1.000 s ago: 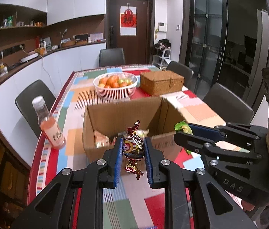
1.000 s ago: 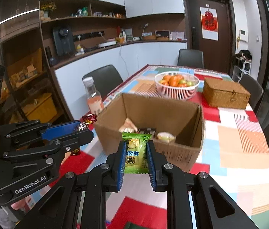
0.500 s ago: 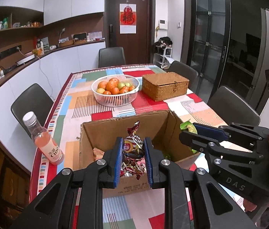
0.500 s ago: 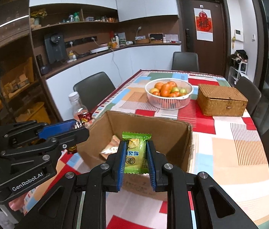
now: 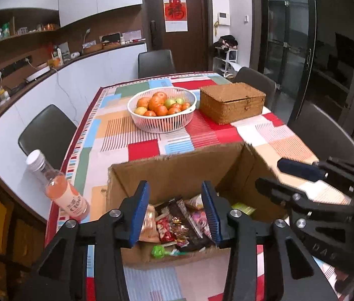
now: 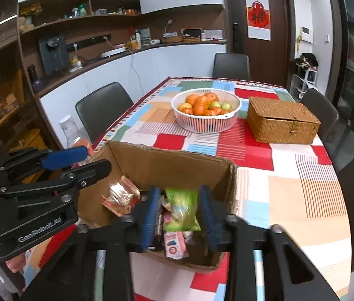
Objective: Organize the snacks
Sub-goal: 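Carry both candies into the cardboard box and open both tools, then move both tools down to the pink bag and dark green bar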
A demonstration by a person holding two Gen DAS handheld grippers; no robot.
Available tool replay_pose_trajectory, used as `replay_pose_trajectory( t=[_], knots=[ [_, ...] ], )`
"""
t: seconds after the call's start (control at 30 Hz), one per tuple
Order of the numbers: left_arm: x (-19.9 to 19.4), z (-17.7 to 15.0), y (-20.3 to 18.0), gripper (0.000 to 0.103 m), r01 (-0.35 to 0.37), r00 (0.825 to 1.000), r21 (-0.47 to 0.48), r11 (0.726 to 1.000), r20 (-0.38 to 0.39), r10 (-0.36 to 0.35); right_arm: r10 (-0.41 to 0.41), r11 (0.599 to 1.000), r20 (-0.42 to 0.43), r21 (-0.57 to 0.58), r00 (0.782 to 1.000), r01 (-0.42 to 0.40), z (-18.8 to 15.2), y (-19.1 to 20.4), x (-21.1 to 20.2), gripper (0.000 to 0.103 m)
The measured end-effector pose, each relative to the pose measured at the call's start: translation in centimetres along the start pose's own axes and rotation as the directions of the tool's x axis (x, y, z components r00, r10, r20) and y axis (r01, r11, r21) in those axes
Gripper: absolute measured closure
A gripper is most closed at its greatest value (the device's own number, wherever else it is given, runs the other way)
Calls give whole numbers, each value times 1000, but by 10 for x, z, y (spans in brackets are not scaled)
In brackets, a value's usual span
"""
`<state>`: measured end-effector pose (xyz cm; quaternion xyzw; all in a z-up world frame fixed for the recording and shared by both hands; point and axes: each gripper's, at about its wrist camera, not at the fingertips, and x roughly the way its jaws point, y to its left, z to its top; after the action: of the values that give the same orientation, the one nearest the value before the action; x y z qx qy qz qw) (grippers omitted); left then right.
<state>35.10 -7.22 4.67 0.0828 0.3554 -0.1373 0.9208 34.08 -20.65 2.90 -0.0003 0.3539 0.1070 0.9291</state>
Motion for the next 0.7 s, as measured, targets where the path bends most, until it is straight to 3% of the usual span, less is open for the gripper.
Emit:
replay_pose_trajectory(
  t=[0.5,0.7],
  knots=[
    [-75,-60,-12,51,4,998,-13,1000,56,-3,20,985,8,-170,1000,-18,-44,32,-56,55],
    [-96,-92,-14,47,-3,999,-45,999,42,5,34,976,-21,-214,999,-37,-62,43,-71,48]
  ],
)
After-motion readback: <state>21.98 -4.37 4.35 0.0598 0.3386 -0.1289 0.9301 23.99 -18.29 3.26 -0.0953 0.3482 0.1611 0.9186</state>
